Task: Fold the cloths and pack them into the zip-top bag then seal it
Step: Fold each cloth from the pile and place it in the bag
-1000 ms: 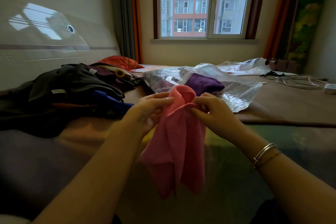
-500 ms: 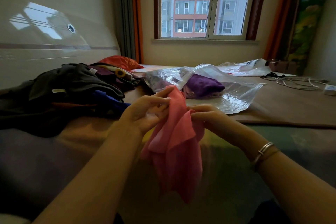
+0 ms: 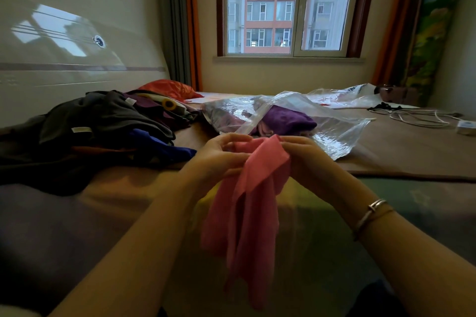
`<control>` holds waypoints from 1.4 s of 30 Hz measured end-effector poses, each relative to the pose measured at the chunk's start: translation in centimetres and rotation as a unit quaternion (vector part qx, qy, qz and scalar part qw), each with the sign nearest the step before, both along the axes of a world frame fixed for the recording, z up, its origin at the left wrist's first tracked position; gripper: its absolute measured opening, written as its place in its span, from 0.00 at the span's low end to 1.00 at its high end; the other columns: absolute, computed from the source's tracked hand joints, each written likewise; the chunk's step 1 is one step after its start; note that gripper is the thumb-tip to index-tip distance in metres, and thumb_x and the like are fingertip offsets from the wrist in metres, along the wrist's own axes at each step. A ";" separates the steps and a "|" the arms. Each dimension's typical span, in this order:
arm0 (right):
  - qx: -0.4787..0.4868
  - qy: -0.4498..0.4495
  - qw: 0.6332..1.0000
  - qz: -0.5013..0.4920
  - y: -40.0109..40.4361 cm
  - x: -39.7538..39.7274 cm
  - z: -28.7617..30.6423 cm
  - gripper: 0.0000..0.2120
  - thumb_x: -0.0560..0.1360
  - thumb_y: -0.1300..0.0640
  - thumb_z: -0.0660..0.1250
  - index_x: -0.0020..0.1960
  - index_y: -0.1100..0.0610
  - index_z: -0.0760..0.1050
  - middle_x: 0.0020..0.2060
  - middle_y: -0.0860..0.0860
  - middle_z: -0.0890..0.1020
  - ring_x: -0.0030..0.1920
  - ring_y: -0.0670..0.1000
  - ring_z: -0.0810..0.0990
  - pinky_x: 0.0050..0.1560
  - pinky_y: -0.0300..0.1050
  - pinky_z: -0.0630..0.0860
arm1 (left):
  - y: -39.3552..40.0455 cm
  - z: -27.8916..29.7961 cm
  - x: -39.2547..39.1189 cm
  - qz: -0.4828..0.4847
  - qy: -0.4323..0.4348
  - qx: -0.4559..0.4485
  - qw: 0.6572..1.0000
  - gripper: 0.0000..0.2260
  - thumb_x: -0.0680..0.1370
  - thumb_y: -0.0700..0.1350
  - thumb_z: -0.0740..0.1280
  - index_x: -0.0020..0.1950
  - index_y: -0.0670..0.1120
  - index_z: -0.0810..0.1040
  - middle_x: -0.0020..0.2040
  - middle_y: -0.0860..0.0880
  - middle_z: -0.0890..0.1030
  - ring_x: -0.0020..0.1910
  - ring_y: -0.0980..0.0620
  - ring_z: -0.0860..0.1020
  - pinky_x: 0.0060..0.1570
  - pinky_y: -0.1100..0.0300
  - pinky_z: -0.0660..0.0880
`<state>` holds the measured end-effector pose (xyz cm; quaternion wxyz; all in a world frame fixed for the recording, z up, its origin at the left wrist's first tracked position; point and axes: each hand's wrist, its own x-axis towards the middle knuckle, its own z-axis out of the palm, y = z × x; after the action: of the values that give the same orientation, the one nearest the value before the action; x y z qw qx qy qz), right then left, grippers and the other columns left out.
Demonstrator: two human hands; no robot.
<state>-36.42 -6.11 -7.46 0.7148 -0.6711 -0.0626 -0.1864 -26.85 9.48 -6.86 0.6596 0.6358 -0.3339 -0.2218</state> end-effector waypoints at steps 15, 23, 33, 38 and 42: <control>0.217 0.023 0.976 0.023 -1.5 1.0 0.0 0.35 0.48 0.52 0.83 0.50 0.66 0.78 0.41 0.63 0.69 0.40 0.57 0.69 0.41 0.42 0.63 | -0.1 0.5 -1.4 -0.032 -0.101 -0.039 0.994 0.28 0.69 0.31 0.73 0.65 0.53 0.76 0.63 0.49 0.77 0.59 0.49 0.78 0.57 0.52 0.78; 0.192 0.026 0.981 0.009 -0.2 0.5 0.4 0.22 0.82 0.52 0.50 0.60 0.68 0.72 0.52 0.62 0.82 0.50 0.57 0.83 0.45 0.49 0.82 | -0.6 -0.1 -1.3 0.033 -0.031 -0.110 0.993 0.12 0.76 0.32 0.66 0.57 0.42 0.80 0.49 0.42 0.84 0.46 0.48 0.82 0.44 0.58 0.80; -0.311 -0.056 0.918 -0.240 1.6 0.9 0.2 0.14 0.69 0.69 0.55 0.36 0.54 0.74 0.26 0.44 0.76 0.28 0.41 0.72 0.31 0.38 0.67 | -1.4 -0.6 -1.5 0.113 0.081 -0.076 0.987 0.06 0.75 0.45 0.70 0.41 0.44 0.82 0.33 0.48 0.83 0.32 0.54 0.80 0.33 0.63 0.76; -0.268 0.019 0.955 -0.127 2.2 0.6 1.0 0.11 0.68 0.52 0.62 0.42 0.60 0.75 0.35 0.52 0.75 0.38 0.45 0.72 0.38 0.37 0.69 | -0.3 -0.2 -2.1 0.102 0.093 -0.089 0.986 0.02 0.73 0.39 0.72 0.45 0.42 0.82 0.32 0.47 0.83 0.28 0.54 0.81 0.26 0.65 0.76; -0.263 0.003 0.962 -0.073 1.7 -0.1 0.9 0.07 0.78 0.55 0.65 0.43 0.57 0.77 0.38 0.51 0.78 0.41 0.46 0.76 0.44 0.40 0.73 | -0.1 0.5 -2.6 0.075 0.084 -0.081 0.990 0.03 0.74 0.36 0.70 0.47 0.39 0.82 0.29 0.46 0.81 0.24 0.56 0.78 0.25 0.67 0.76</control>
<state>-36.50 -4.37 -6.57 0.4974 -0.8388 -0.0581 -0.2135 -29.45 9.40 -6.36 0.7493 0.5828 -0.2454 -0.1966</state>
